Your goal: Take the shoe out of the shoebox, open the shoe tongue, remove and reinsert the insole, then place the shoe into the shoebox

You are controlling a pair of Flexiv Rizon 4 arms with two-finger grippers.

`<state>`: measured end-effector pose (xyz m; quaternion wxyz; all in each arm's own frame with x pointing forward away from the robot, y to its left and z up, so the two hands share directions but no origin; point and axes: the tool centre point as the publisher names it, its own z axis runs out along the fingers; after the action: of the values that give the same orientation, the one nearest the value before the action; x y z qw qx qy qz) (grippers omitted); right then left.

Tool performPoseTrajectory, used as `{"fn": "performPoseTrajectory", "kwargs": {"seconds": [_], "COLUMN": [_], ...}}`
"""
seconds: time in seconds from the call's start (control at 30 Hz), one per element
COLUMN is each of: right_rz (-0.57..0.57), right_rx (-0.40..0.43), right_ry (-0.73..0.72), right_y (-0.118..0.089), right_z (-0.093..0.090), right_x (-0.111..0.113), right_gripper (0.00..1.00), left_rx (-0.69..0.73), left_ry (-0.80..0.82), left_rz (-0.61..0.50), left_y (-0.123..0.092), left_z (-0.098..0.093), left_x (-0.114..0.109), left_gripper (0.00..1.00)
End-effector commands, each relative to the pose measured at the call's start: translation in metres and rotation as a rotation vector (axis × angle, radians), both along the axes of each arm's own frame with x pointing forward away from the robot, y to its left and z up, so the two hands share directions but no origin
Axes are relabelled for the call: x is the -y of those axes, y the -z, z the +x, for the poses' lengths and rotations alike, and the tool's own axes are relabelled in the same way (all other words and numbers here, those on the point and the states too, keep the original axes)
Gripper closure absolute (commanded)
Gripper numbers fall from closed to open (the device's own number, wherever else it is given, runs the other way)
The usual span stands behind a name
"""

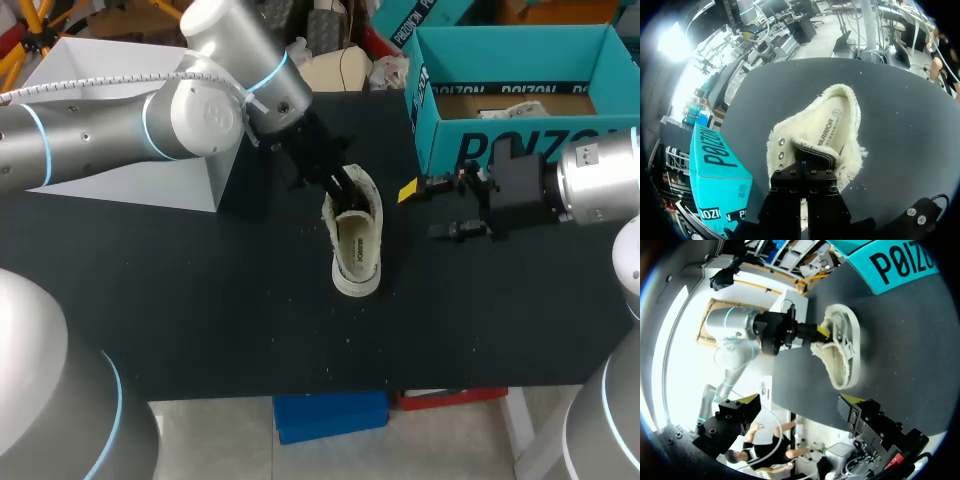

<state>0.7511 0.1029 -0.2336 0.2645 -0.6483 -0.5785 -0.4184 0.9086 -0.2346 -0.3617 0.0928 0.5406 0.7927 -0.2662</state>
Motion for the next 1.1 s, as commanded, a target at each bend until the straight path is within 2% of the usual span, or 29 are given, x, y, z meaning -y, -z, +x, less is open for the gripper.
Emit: {"fn": "performPoseTrajectory", "kwargs": {"seconds": [0.03, 0.17, 0.23, 0.53, 0.57, 0.67, 0.7, 0.73, 0.97, 1.1], "right_rz": [-0.003, -0.003, -0.003, -0.003, -0.003, -0.003, -0.003, -0.003, -0.003, -0.003], "right_rx": [-0.001, -0.001, -0.001, -0.001, -0.001, -0.001, -0.001, -0.001, -0.001, -0.001], "right_ry": [0.001, 0.001, 0.001, 0.001, 0.001, 0.001, 0.001, 0.001, 0.001, 0.001], "right_y": [0.000, 0.000, 0.000, 0.000, 0.000, 0.000, 0.000, 0.000, 0.000, 0.000], "right_z": [0.000, 0.000, 0.000, 0.000, 0.000, 0.000, 0.000, 0.000, 0.000, 0.000], "right_x": [-0.001, -0.001, -0.001, -0.001, -0.001, -0.001, -0.001, -0.001, -0.001, -0.001], "right_gripper": [0.00, 0.00, 0.00, 0.00, 0.00, 0.00, 0.00, 0.00, 0.00, 0.00], "left_rx": [-0.009, -0.018, -0.014, 0.000, -0.018, -0.102, -0.117, -0.133, -0.195, -0.260], "left_ry": [0.005, 0.010, 0.013, -0.032, -0.056, -0.133, -0.149, -0.170, -0.300, -0.352], "left_rz": [0.007, 0.009, 0.007, -0.032, -0.044, -0.107, -0.115, -0.119, -0.153, -0.117], "left_y": [0.013, 0.015, 0.008, -0.038, -0.042, -0.049, -0.051, -0.052, -0.064, -0.072], "left_z": [0.001, -0.002, -0.003, -0.013, -0.015, -0.022, -0.025, -0.027, -0.038, -0.051], "left_x": [0.009, 0.011, 0.011, -0.005, -0.008, -0.018, -0.021, -0.025, -0.058, -0.081], "left_gripper": [1.00, 1.00, 1.00, 0.99, 0.95, 0.59, 0.23, 0.00, 0.00, 0.00]}}
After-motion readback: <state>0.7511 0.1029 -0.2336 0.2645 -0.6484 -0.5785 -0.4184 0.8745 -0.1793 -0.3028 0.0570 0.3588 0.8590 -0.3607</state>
